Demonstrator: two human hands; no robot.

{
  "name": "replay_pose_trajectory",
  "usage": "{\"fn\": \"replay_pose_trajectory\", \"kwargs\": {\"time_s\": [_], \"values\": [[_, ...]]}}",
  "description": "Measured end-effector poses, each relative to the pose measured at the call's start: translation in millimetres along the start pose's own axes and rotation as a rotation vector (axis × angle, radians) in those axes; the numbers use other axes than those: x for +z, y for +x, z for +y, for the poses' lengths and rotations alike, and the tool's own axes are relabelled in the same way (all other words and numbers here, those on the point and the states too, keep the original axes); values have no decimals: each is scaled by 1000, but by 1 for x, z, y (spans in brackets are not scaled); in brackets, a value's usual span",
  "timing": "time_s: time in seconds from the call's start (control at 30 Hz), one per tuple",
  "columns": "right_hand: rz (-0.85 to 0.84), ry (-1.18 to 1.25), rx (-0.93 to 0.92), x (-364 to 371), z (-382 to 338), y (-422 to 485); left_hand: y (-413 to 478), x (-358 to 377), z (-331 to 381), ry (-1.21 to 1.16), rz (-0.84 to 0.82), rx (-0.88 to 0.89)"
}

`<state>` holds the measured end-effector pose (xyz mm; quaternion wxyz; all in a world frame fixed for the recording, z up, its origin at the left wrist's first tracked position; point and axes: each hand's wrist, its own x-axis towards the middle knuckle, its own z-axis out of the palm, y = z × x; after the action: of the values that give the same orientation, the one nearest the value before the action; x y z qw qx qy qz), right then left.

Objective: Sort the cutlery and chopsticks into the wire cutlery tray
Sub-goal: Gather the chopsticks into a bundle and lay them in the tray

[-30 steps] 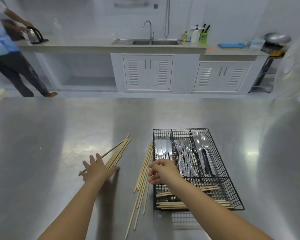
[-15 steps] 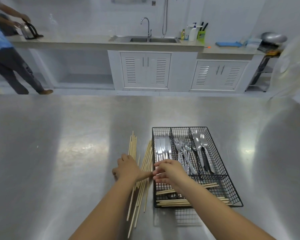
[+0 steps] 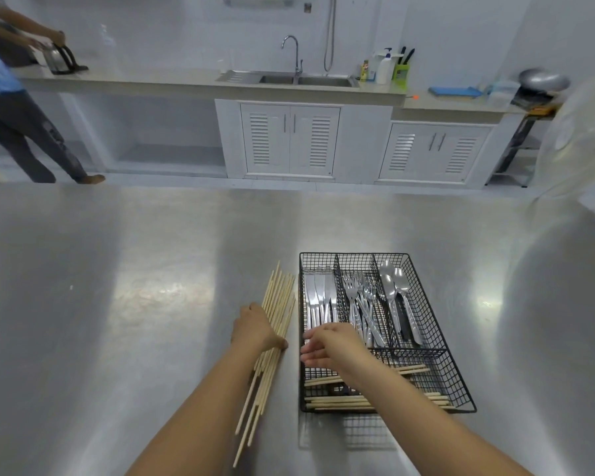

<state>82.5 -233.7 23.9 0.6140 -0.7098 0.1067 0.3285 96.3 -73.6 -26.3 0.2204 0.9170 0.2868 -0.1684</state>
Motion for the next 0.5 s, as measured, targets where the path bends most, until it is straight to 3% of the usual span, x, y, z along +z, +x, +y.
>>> {"fn": "replay_pose_trajectory", "kwargs": {"time_s": [0.1, 0.27, 0.5], "values": [[21, -149, -16, 20, -4, -2, 1, -7, -3, -10, 30, -13], [-56, -661, -28, 61, -15, -1, 1, -17, -14, 25, 26, 1], [57, -811, 155, 102, -2, 18, 3, -21, -27, 75, 10, 22]]}}
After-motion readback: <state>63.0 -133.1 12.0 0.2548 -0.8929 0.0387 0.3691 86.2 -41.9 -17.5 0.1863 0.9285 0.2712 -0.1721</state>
